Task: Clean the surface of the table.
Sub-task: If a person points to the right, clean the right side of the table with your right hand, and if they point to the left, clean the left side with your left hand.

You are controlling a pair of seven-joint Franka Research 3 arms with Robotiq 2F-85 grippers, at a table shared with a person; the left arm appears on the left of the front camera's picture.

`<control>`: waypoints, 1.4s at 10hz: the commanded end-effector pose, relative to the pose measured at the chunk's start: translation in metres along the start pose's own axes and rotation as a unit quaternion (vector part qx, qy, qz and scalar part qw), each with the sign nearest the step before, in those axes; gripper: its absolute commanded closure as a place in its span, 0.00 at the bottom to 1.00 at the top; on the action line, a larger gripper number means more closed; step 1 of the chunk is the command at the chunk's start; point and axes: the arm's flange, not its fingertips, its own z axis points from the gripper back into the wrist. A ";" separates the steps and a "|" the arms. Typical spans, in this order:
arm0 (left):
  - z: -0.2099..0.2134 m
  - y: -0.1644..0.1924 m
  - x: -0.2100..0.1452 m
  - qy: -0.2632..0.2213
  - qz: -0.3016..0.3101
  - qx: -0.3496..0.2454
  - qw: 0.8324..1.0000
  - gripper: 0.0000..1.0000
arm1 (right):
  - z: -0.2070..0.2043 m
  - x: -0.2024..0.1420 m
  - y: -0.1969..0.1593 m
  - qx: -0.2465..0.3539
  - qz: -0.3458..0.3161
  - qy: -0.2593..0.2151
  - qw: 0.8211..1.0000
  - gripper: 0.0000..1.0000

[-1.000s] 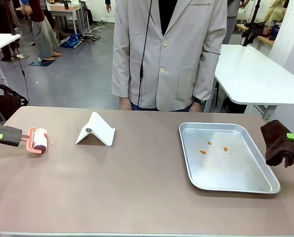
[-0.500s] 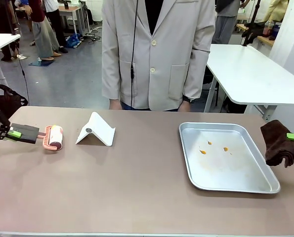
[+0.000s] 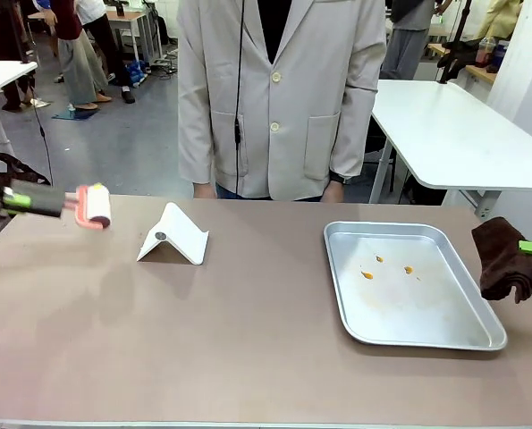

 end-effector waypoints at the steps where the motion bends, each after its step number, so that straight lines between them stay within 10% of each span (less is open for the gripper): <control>1: 0.047 -0.029 -0.050 -0.014 -0.066 -0.070 0.995 0.84 | 0.001 0.001 0.004 0.002 -0.001 -0.002 1.000 1.00; 6: 0.122 -0.010 -0.161 0.164 -0.021 -0.164 0.973 0.84 | 0.001 0.001 0.004 0.002 -0.001 -0.002 1.000 1.00; 14: 0.134 0.027 -0.193 0.159 -0.016 -0.148 0.976 0.84 | 0.001 0.001 0.004 0.002 -0.001 -0.002 1.000 1.00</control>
